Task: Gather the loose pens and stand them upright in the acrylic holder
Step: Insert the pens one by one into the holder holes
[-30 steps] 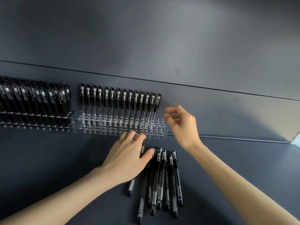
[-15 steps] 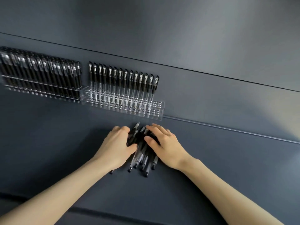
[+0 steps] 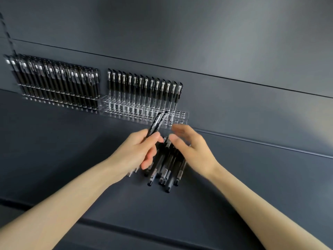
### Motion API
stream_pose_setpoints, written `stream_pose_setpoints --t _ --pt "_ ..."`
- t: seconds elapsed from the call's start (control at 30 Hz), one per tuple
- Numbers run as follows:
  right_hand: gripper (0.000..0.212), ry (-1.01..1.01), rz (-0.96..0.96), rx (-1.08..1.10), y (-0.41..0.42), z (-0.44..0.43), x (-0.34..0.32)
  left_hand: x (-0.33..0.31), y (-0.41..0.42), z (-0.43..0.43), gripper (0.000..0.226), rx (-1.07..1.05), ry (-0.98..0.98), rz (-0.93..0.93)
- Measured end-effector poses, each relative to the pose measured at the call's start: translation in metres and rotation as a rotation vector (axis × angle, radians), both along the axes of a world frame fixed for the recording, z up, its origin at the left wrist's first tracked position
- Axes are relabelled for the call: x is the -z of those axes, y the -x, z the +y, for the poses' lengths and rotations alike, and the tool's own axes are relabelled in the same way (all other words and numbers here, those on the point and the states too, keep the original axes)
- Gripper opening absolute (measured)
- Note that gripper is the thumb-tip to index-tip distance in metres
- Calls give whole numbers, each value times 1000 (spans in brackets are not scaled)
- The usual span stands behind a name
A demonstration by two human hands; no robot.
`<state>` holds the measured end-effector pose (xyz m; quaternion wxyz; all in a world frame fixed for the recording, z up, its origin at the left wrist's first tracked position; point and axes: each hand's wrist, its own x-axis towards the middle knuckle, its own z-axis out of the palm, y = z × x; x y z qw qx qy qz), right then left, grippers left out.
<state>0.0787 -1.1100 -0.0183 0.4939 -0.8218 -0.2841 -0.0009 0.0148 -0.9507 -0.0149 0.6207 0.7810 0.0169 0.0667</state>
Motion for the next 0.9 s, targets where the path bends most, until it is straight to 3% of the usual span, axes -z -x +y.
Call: stream_pose_setpoints --t 0.1,0.33,0.47,0.6,0.73,0.9 --pt "17 -317 118 -40 3 10 -20 -4 0 -3 27 144 130 4" --pt "5 -539 147 95 -24 24 -42 -14 -33 15 26 237 200 -3" --pt "11 -549 68 149 -39 38 -50 -13 -62 26 23 229 86 -35" --pt "32 -524 -161 398 -68 34 -65 -15 -97 42 34 43 -160 -215" --pt "33 -393 -370 545 -89 32 -69 -19 -119 47 37 52 -102 -223" --pt "34 -345 -455 605 -111 37 -65 -13 -117 42 25 88 -26 -256"
